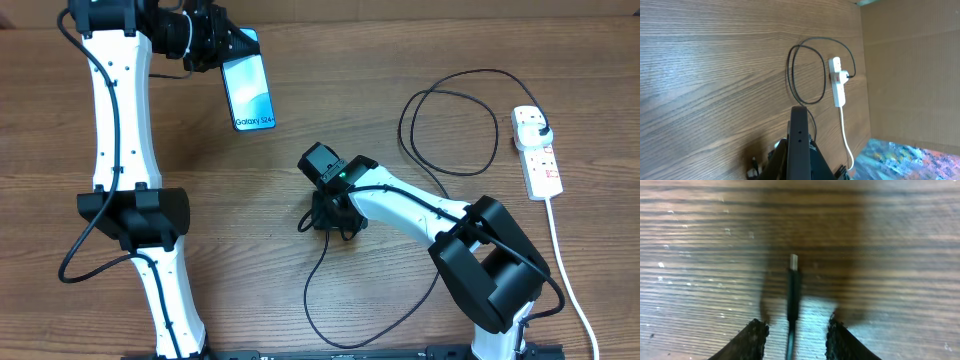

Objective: Plug charger to phone and switch on socket
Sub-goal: 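Close the right gripper on the black cable's connector end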

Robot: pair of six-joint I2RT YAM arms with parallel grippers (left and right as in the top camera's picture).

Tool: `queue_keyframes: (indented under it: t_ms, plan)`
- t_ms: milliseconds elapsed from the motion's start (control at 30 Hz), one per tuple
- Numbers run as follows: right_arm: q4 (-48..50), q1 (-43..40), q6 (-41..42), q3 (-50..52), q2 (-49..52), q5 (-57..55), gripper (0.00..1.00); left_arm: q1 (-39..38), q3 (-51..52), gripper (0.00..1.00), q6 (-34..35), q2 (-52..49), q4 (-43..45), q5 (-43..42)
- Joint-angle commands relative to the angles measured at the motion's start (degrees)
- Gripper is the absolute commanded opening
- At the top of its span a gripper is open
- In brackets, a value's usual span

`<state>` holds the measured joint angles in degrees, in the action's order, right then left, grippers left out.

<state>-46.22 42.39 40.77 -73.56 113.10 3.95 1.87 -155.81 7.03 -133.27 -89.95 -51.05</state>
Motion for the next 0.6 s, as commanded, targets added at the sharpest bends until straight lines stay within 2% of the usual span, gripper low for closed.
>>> queue_keyframes:
  t_ms: [0,167,467,567]
  plan:
    - [1.2,-0.13,1.25,-0.83,1.16,-1.11,0.41,-0.31,0.2,0.04,-0.85,-0.5,0.31,-2.29]
    - [2.43,-0.13,1.2,-0.83,1.97,-1.55,0.39,-0.31,0.2,0.04,-0.81,-0.48,0.26,-1.42]
    - [1.62,-0.13,1.25,-0.83,3.08,-1.29,0.17,-0.39,0.2,0.04,-0.63,-0.48,0.24,-1.07]
    - [1.11,-0.13,1.73,-0.83,3.08,-1.31,0.04,-0.39,0.2,0.04,-0.66,-0.48,0.24,-1.07]
